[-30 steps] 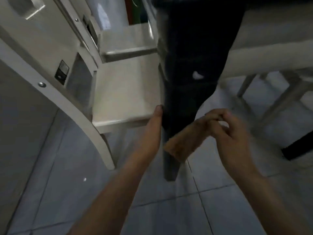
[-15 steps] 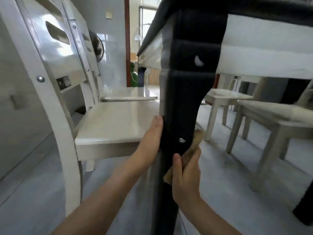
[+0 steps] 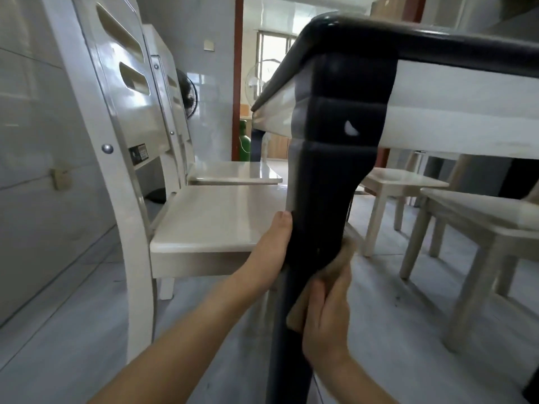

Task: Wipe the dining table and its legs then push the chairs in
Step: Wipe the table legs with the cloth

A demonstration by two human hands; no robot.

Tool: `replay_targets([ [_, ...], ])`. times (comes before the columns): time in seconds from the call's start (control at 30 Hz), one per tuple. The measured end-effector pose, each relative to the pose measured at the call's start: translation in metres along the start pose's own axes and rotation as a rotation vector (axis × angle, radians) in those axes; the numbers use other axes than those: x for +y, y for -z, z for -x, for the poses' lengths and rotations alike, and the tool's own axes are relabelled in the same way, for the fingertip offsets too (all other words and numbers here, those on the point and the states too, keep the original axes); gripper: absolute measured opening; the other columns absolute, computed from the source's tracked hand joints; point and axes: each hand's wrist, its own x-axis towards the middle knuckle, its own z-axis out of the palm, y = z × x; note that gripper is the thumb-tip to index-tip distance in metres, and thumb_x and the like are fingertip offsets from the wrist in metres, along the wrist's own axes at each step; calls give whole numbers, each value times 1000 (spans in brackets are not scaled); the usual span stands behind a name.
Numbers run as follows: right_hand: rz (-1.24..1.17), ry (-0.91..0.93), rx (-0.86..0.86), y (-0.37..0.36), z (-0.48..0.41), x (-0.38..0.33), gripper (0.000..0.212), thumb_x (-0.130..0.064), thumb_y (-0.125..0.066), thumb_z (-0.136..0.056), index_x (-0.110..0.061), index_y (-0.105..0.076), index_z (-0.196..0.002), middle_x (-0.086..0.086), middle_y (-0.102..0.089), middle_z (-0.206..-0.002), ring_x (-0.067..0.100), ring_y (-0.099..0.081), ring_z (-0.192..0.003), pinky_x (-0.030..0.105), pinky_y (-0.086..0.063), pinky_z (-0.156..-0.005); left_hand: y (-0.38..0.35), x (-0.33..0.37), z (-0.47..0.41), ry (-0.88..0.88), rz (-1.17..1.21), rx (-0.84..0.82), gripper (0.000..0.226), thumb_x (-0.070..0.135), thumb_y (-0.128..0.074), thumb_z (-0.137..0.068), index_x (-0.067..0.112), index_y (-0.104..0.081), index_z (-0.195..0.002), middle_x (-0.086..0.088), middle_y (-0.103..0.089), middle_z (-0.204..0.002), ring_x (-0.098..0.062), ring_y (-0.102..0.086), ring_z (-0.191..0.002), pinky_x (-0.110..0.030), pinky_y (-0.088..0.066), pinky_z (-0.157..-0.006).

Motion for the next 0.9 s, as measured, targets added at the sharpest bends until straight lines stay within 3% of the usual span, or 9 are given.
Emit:
replay_targets([
  [0.1,83,-113,14,-6,36,26,60,-60,-27,-85,-71,12,-130,-12,-35,-150,9,-40,-134,34,-33,-114,-2,-9,3,-94,-39,1,53,65,-23,-89,21,-43,-111,-7,-60,-109,-18,-59,-102,-46,-47,-98],
  [0.17,36,12,19,-1,20,11,54,-47,-30,-93,-58,-6,-141,-21,-46,-138,0,-51,-121,26,-46,-101,-2,-16,6,-234,-170,-19,55,69,-34,-82,29,-36,-120,5,-58,-114,-9,-59,-106,-39,-51,-94],
  [0.27,-71,152,112,7,-34,-38,37,-28,-32,-100,-19,-34,-136,-10,-61,-107,-5,-60,-92,15,-51,-74,5,-17,5,-364,-350,-12,63,69,-37,-82,25,-29,-127,4,-58,-115,-9,-60,-102,-36,-53,-86],
  [0.43,-4,286,282,1,-67,-65,42,-27,-30,-103,-8,-32,-140,-1,-62,-106,0,-61,-88,9,-46,-72,14,-13,-1,-439,-391,39,52,65,-30,-86,19,-38,-108,4,-62,-92,-11,-61,-84,-29,-47,-71],
  [0.57,152,36,55,-4,13,9,59,-37,-31,-94,-47,-2,-145,3,-57,-124,14,-62,-98,28,-52,-79,22,-10,-3,-394,-391,-33,49,67,-32,-85,25,-38,-108,15,-58,-89,1,-58,-81,-14,-40,-62],
  [0.63,181,-214,-56,-6,45,31,66,-29,-37,-95,-67,8,-126,-3,-58,-117,16,-61,-96,27,-46,-79,23,-11,-4,-376,-374,-46,52,70,-32,-83,25,-38,-109,15,-58,-90,-2,-59,-83,-18,-43,-64],
  [0.7,190,-185,-45,-4,40,24,68,-26,-37,-96,-69,9,-123,-19,-55,-111,2,-59,-94,25,-45,-81,22,-13,-7,-377,-319,-48,47,67,-35,-86,26,-40,-107,12,-60,-92,-4,-60,-85,-28,-49,-70],
  [0.8,-15,81,99,6,-14,-27,37,-19,-33,-101,-27,-29,-137,-31,-58,-98,-13,-58,-87,13,-49,-75,18,-18,-12,-318,-88,-40,28,58,-36,-89,32,-44,-92,16,-59,-82,-6,-58,-79,-35,-47,-74],
  [0.9,-89,240,291,5,-63,-71,18,-16,-31,-104,-21,-38,-119,-21,-55,-91,-14,-56,-82,3,-42,-70,10,-21,-12,-312,11,2,20,48,-33,-94,33,-45,-88,18,-57,-78,-5,-55,-78,-32,-44,-76],
])
